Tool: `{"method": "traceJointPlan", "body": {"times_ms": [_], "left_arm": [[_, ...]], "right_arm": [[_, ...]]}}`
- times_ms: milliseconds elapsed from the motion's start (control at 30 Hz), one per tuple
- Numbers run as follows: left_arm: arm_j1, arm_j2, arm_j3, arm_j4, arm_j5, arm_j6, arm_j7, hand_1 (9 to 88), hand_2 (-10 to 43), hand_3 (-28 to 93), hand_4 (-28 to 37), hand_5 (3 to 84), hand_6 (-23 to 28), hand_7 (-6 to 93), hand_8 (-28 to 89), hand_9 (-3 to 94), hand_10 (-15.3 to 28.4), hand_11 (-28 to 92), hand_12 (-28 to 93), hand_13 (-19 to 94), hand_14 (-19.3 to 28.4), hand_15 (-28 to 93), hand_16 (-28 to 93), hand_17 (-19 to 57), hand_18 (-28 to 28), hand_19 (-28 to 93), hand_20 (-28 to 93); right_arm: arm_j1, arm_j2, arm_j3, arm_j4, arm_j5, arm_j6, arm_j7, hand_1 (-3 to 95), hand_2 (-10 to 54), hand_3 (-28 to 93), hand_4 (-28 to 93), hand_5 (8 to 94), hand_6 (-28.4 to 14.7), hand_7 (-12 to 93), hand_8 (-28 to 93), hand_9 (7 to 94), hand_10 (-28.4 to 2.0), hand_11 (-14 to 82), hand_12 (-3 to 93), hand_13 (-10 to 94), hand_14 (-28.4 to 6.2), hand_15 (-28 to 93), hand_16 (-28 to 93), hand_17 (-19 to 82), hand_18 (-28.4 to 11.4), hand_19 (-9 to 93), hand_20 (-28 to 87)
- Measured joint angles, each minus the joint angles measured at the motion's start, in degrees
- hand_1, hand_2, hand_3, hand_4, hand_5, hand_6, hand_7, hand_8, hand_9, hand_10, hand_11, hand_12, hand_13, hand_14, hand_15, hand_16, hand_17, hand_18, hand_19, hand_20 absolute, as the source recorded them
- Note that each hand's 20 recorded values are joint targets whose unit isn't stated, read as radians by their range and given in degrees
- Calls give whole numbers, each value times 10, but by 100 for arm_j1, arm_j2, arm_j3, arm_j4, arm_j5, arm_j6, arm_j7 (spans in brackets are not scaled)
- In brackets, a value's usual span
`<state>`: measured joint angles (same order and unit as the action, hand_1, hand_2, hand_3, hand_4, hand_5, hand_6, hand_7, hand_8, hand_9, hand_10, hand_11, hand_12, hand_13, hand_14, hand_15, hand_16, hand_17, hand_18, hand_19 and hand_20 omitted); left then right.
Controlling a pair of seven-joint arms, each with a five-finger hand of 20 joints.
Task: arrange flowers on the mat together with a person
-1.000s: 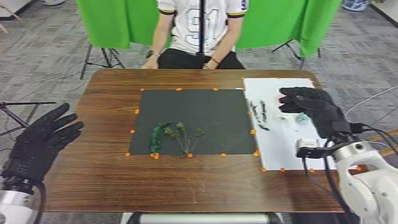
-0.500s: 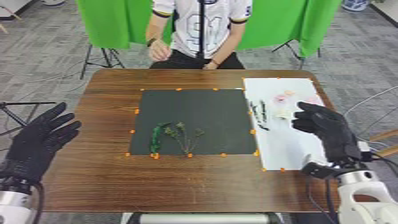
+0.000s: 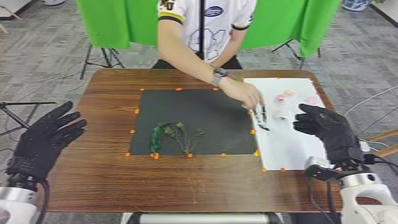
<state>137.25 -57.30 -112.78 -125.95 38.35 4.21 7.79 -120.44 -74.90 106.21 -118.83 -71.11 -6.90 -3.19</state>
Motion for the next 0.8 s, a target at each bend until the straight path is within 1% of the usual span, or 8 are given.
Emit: {"method": "traceJointPlan", "body": {"times_ms": [133,267,333,400,533,633,733,800], "left_arm": [[4,13,-7,0,1,-26,-57,263,4,708,-242,334,44,155,-80,296,129,198,198,245,157,330,27,-71,230,481,157],[-24,131,-33,2,3,-46,-86,263,5,708,-242,334,43,156,-80,297,129,198,198,246,156,331,27,-71,230,481,157],[-18,152,-67,-2,3,-42,-84,264,5,708,-242,335,43,157,-80,298,129,199,198,246,156,330,27,-71,231,482,157],[2,149,-71,-7,3,-36,-67,264,7,708,-243,337,45,159,-80,303,130,202,198,248,156,333,27,-71,231,483,158],[13,146,-10,-7,1,5,-1,263,7,710,-243,341,45,160,-81,307,130,205,197,252,156,335,26,-71,231,485,159],[23,142,-16,-11,1,33,7,263,7,710,-244,342,46,160,-81,308,131,206,195,251,156,335,25,-71,231,485,159],[77,89,-48,-39,1,44,7,263,8,711,-243,342,46,158,-82,308,130,206,194,252,156,334,24,-71,231,485,159],[92,64,-52,-41,1,45,8,263,8,710,-243,342,46,158,-81,308,130,207,194,251,156,335,24,-71,231,485,159]], "right_arm": [[26,-8,-21,6,-67,-55,10,194,30,821,-229,486,-43,225,-111,489,-155,244,265,417,-131,425,234,158,-206,544,357],[41,-9,-40,4,-321,-67,14,192,31,820,-230,486,-44,224,-111,489,-155,243,264,417,-131,424,235,157,-207,542,356],[53,-17,-71,4,-405,-98,25,192,31,821,-230,486,-45,224,-111,488,-155,244,265,416,-131,423,235,156,-206,540,355],[71,-28,-101,7,-467,-131,32,192,30,822,-229,486,-45,222,-111,488,-156,243,265,417,-131,423,236,154,-207,539,353],[106,-61,-139,9,-474,-142,65,192,29,822,-230,487,-47,219,-110,488,-157,243,265,417,-132,423,235,152,-208,536,351],[121,-100,-165,15,-472,-145,79,191,29,824,-230,486,-48,218,-109,489,-156,243,265,417,-132,423,235,151,-207,534,350],[123,-115,-170,16,-474,-160,81,192,29,822,-231,486,-48,219,-108,488,-156,242,265,418,-131,423,235,151,-208,534,349],[134,-115,-170,19,-474,-162,81,192,29,822,-230,485,-47,218,-108,488,-156,242,265,418,-131,423,235,151,-208,533,349]]}}
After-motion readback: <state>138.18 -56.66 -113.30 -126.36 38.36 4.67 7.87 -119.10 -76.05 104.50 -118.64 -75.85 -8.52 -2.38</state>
